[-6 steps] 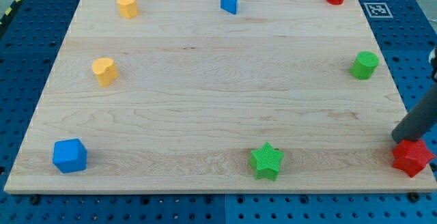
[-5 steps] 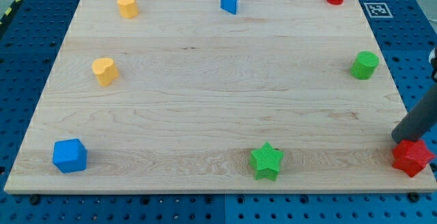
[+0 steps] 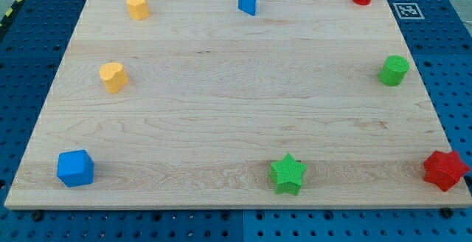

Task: Move red star towards the center

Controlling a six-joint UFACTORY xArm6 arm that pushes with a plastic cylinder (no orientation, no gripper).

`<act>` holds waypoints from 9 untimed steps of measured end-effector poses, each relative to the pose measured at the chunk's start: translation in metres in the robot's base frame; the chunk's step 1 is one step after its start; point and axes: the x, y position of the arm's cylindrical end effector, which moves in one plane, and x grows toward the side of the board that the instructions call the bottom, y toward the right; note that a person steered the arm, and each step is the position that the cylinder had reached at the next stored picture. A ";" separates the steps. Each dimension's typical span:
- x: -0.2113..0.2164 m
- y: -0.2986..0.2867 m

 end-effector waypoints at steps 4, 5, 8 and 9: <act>-0.006 -0.051; -0.006 -0.030; -0.043 -0.069; -0.027 -0.055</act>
